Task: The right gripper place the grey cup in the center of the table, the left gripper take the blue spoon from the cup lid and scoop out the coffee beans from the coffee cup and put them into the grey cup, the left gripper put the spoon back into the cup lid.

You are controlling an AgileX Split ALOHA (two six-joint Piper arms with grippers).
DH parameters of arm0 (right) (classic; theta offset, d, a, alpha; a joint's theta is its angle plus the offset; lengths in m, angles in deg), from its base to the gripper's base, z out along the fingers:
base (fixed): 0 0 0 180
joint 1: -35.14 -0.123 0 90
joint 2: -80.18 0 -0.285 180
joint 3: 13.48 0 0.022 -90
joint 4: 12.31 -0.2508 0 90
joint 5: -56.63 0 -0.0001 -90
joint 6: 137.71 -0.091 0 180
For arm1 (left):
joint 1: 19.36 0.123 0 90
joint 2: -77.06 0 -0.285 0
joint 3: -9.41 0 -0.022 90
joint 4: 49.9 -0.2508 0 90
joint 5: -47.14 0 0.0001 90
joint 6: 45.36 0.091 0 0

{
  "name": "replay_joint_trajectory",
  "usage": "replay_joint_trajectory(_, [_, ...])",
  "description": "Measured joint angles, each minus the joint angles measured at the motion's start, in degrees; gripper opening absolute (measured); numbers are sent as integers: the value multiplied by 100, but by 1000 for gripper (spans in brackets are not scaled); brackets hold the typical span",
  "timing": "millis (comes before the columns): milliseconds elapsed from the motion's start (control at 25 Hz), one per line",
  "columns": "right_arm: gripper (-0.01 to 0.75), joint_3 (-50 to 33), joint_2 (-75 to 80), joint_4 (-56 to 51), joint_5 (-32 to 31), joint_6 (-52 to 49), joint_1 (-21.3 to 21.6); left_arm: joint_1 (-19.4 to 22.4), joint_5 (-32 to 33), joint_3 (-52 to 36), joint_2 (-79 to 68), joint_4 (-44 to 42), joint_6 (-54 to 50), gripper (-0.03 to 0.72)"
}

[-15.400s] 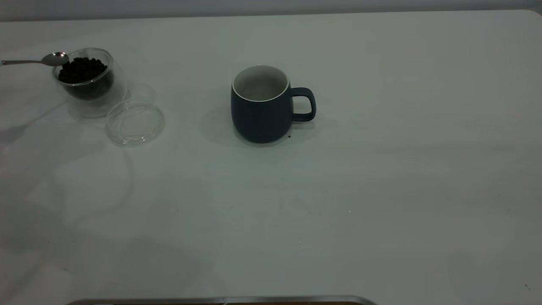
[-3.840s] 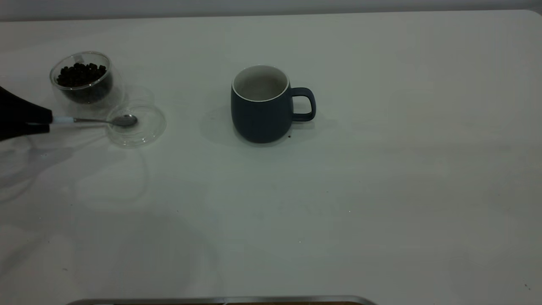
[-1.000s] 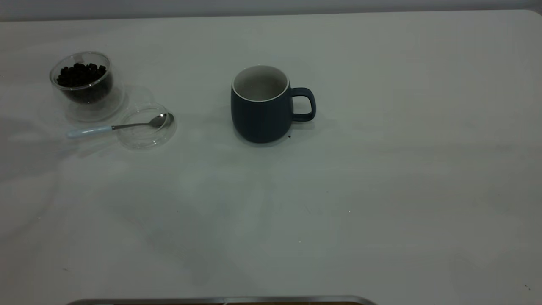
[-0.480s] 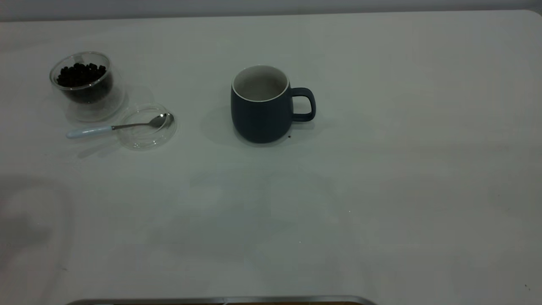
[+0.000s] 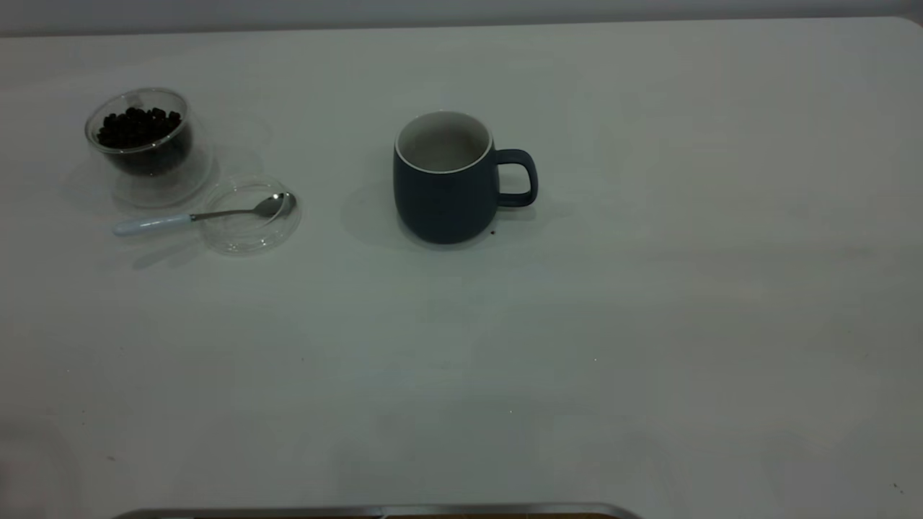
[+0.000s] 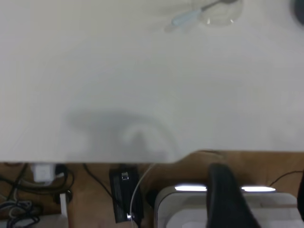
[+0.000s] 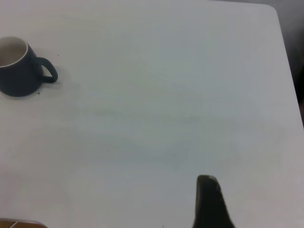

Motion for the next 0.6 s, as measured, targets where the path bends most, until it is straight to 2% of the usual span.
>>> replay_joint_trajectory(200, [503, 0, 0, 0, 0, 0, 0, -72, -20, -1153, 894, -39, 43, 431])
replay_joint_trajectory(400, [503, 0, 0, 0, 0, 0, 0, -573, -93, -2180, 1663, -362, 99, 431])
replay_joint_trajectory(600, [503, 0, 0, 0, 0, 0, 0, -853, -276, -2399, 2398, -510, 93, 431])
